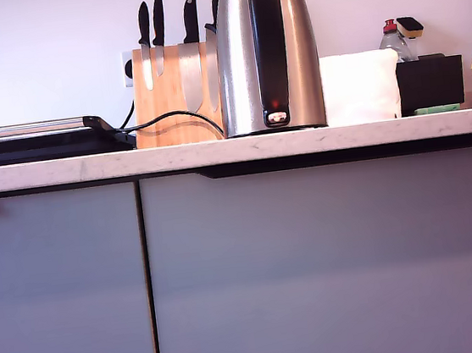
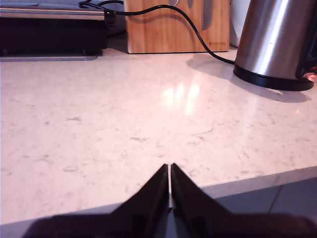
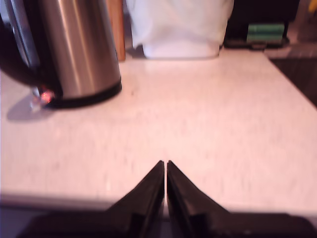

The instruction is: Switch the kettle on

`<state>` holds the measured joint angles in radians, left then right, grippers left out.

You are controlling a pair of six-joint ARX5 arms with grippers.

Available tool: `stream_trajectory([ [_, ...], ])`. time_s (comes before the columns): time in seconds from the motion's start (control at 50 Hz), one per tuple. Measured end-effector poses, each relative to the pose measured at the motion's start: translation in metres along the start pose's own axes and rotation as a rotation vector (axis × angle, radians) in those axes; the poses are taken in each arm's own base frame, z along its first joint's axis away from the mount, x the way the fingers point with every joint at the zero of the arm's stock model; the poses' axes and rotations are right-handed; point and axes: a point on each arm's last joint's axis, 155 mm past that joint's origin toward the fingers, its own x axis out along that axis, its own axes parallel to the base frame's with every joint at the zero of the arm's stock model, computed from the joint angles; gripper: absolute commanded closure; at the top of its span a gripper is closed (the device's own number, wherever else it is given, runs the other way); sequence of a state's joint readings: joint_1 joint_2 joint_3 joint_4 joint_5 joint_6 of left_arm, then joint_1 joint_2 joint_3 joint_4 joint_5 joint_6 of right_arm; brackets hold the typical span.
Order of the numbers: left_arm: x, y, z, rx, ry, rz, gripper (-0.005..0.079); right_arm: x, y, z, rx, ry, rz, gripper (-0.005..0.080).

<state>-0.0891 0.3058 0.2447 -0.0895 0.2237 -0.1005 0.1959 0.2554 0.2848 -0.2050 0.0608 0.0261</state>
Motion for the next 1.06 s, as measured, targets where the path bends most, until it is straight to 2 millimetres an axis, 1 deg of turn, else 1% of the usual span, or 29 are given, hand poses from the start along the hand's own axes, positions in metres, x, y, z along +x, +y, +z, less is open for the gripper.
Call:
stream_trajectory([
  [0.08,-0.003,0.002,0.002,0.002,-0.011,0.016,0.0761,-0.001,-0.001,-0.020,-0.002,0.035,-0.002,0.0763],
  [0.16,-0.007,0.002,0.009,0.008,-0.041,0.022,0.0761,-0.003,-0.001,-0.032,-0.003,0.045,-0.002,0.0763],
  [0.22,-0.011,0.002,0.012,0.011,-0.059,0.027,0.0761,-0.006,-0.001,-0.031,-0.002,0.027,-0.002,0.0763],
  [0.26,-0.014,0.002,0.011,0.010,-0.062,0.031,0.0761,-0.009,-0.002,-0.026,0.000,0.000,-0.002,0.0763],
  [0.36,-0.019,0.003,0.002,-0.013,-0.042,0.038,0.0761,-0.017,-0.002,-0.021,0.002,-0.036,-0.001,0.0763],
  [0.42,-0.020,0.003,-0.001,-0.014,-0.040,0.039,0.0761,-0.017,-0.001,-0.025,0.008,-0.018,0.003,0.0763],
  [0.56,-0.024,0.002,0.002,-0.035,-0.060,0.036,0.0761,-0.018,-0.001,-0.041,0.034,0.046,0.005,0.0763],
  [0.68,-0.025,0.003,-0.001,-0.039,-0.048,0.037,0.0761,-0.019,-0.001,-0.054,0.047,0.095,0.002,0.0763],
  [0.8,-0.024,0.004,-0.011,-0.047,-0.011,0.043,0.0761,-0.021,-0.002,-0.069,0.043,0.157,-0.003,0.0763],
  [0.94,-0.025,0.005,-0.029,-0.061,0.060,0.051,0.0761,-0.024,-0.003,-0.088,0.038,0.233,-0.007,0.0763],
  [1.06,-0.026,0.007,-0.046,-0.075,0.126,0.059,0.0761,-0.026,-0.003,-0.096,0.036,0.267,-0.008,0.0763],
])
